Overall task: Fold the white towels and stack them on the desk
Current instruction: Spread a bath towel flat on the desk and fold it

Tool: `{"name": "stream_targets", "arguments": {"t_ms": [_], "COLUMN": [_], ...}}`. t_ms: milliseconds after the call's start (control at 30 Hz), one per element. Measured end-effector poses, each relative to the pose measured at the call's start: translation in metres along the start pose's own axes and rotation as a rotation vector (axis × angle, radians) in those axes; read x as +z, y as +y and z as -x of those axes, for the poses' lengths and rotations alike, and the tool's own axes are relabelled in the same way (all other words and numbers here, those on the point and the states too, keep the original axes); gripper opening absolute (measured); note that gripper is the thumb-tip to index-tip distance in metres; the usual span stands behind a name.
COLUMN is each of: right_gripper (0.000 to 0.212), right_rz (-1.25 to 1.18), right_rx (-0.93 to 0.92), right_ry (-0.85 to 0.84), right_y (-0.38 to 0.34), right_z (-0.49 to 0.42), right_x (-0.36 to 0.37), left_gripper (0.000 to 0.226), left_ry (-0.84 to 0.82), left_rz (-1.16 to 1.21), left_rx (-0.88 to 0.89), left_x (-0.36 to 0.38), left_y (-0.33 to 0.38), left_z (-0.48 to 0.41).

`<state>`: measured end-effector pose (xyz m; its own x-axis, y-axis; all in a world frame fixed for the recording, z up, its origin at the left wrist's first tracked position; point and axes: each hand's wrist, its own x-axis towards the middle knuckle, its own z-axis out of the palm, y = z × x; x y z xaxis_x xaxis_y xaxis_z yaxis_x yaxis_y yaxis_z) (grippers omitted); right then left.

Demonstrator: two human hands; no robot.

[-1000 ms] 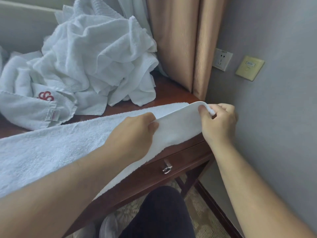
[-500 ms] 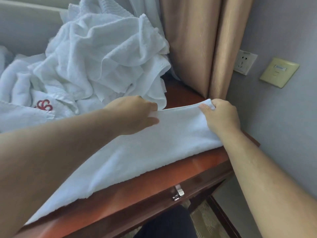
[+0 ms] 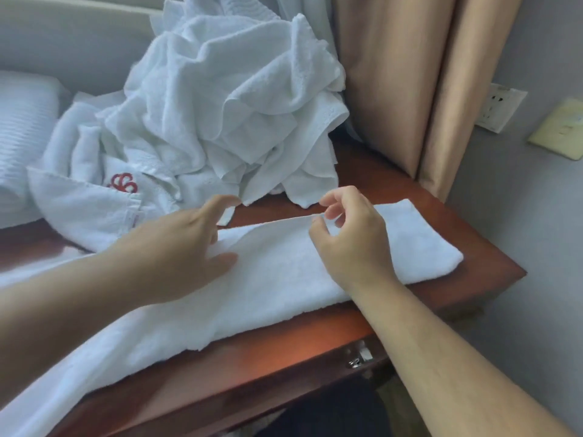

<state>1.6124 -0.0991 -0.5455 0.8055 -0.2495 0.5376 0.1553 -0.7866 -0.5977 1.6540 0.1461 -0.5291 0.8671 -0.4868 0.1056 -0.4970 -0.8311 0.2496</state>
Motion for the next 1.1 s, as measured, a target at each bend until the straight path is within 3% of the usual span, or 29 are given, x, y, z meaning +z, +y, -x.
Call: {"name": "stream_targets", "arguments": {"t_ms": [133,300,467,633,733,867,933,1000,1100], "right_gripper": [0.012,0.017,0.009,0.044,0.041,0.017,0.020,0.018,0.018], "right_rz": [-0.442,-0.434,-0.304,-0.104,-0.066,-0.012,0.010,-0.069,-0.256], "right_rx": [0.078,-0.287,-0.759,-1.083,-1.104,-1.156,-1.183,-1.101,-0.833], "right_ry": [-0.338,-0.681,-0.700,-0.652,-0.524,-0.499,-0.492,-0.516,-0.588], "right_y": [-0.079,-0.146,-0.175,-0.182,-0.189,-0.205,-0.211,-0.215,-0.220], "right_z": [0.037,0.087,0.111,0.120,0.124,0.136,0.138,0.134,0.123], "right_x": [0.029,0.063,0.081,0.089,0.094,0.102,0.106,0.108,0.109], "left_gripper": [0.061,0.021,0.014,0.018,0.020,0.023,0.030,0.030,0.031], "left_ry": [0.059,0.116,0.212,0.229,0.235,0.236,0.245,0.240,0.266], "left_rz": [0.039,0.088,0.141,0.281,0.341,0.406,0.433,0.465,0.555], "left_rx": [-0.125,-0.287,-0.443,-0.468,-0.464,-0.447,-0.425,-0.410,-0.428], "left_x": [-0.021,-0.049,-0.052,-0.052,-0.053,-0.059,-0.060,-0.059,-0.059], "left_y": [-0.040,-0.098,-0.141,-0.153,-0.155,-0.155,-0.154,-0.157,-0.161], "left_z": [0.075,0.173,0.246,0.270,0.271,0.269,0.270,0.272,0.275]}}
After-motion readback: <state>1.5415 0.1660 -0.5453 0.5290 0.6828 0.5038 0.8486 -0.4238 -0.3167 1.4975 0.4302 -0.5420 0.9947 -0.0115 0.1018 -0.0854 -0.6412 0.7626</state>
